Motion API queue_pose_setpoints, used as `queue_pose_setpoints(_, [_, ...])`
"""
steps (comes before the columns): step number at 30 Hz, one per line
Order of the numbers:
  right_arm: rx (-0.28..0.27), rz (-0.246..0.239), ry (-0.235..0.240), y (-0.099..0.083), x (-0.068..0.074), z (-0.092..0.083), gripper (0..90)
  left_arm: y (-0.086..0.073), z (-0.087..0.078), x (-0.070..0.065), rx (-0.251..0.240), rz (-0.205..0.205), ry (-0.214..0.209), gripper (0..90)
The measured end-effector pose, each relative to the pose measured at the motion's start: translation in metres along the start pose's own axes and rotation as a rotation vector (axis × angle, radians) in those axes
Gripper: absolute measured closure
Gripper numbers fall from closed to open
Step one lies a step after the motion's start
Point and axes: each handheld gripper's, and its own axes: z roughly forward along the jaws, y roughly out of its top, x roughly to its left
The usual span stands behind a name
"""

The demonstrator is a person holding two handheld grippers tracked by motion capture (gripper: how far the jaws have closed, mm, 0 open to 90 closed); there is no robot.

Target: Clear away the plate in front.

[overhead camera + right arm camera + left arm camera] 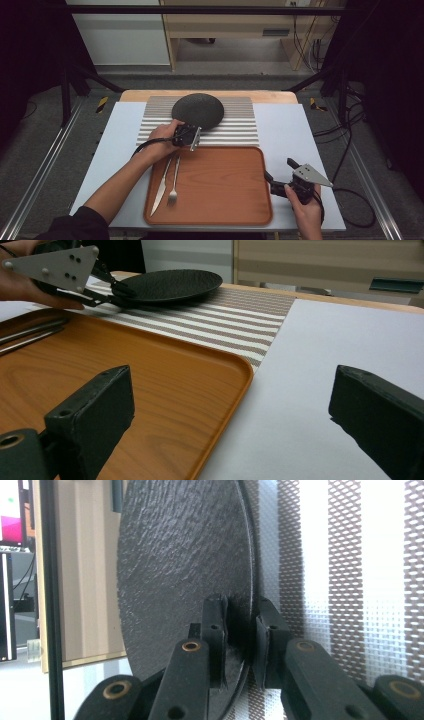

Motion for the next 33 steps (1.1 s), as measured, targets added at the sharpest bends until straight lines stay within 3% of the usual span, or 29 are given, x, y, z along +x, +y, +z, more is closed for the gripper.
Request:
queue_pose_setpoints(6, [0.002,0.001,-0.001,0.000,0.000,0.001,4.6,0.002,-0.003,0.003,-0.012,-0.014,0.033,80.8])
queue_pose_setpoints(12, [0.003,0.005,0.002,-0.001,-0.001,0.001,4.6,0.008,-0.008,0.007,-0.013,-0.005,0.099,85.9])
queue_pose_setpoints(15, [0.001,0.007,0.000,-0.001,-0.001,0.000,4.6,0.010,-0.009,0.010,-0.008,-0.015,0.099,87.0])
queue_pose_setpoints(19, [0.000,0.007,-0.001,-0.001,-0.002,0.000,4.6,0.013,-0.007,0.006,0.006,0.017,0.114,87.1])
queue_pose_setpoints(23, [-0.002,0.012,-0.002,-0.001,-0.002,0.000,4.7,0.014,-0.008,0.007,0.012,-0.006,0.117,87.1])
queue_pose_setpoints(33, [-0.003,0.012,-0.004,-0.001,-0.003,-0.001,4.7,0.014,-0.012,0.004,0.022,0.001,0.142,86.8])
